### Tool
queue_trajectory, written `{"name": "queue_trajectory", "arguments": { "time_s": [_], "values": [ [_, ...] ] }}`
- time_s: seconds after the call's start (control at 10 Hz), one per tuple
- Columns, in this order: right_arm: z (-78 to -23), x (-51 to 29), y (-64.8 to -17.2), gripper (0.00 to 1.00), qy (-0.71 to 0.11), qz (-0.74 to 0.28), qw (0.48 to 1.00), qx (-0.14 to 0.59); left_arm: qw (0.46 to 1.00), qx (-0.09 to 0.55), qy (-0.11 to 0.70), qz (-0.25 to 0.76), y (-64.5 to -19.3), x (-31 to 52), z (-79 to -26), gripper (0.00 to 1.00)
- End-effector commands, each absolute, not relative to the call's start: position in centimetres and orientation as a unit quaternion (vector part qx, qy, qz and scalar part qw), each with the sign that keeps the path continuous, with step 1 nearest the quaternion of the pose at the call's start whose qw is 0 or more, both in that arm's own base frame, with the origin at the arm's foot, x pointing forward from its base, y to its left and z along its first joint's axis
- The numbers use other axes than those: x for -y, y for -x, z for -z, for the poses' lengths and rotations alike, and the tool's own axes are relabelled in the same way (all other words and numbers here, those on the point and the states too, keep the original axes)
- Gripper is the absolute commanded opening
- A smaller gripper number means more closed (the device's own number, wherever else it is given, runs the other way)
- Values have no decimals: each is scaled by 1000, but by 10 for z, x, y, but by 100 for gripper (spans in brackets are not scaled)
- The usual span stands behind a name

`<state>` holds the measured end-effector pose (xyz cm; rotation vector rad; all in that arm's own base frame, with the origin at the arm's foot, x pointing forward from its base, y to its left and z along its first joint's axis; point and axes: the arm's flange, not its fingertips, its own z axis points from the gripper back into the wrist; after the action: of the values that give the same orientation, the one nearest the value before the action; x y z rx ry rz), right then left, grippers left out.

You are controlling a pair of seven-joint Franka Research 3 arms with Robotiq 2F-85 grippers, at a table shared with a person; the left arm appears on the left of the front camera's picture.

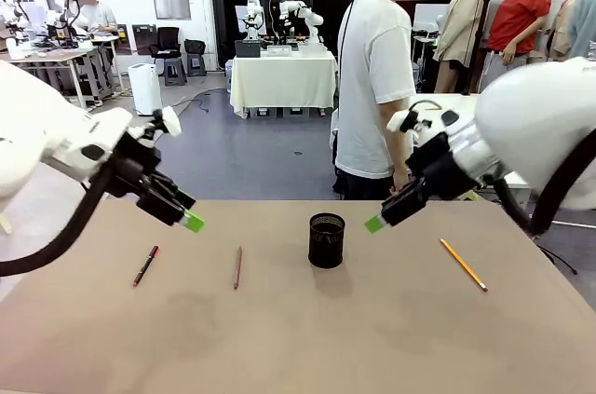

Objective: Place the pens into the pen holder.
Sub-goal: Pick up a writing instrument from the table and place it into the Pen holder.

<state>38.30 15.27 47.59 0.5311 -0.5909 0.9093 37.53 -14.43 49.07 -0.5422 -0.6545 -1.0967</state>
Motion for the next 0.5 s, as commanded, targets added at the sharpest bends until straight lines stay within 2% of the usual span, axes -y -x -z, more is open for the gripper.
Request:
{"name": "queue_trajectory", "arguments": {
  "time_s": [0.0, 0.3, 0.4],
  "values": [
    [-494, -133, -400, 100, -261, -432, 820, 272, 756, 340, 220, 514, -378, 127, -497, 100],
    [-547, -97, -414, 100, -222, -454, 802, 318, 780, 364, 164, 483, -370, 92, -534, 100],
    [-560, -85, -414, 100, -231, -459, 793, 327, 789, 362, 154, 471, -367, 84, -545, 100]
  ]
}}
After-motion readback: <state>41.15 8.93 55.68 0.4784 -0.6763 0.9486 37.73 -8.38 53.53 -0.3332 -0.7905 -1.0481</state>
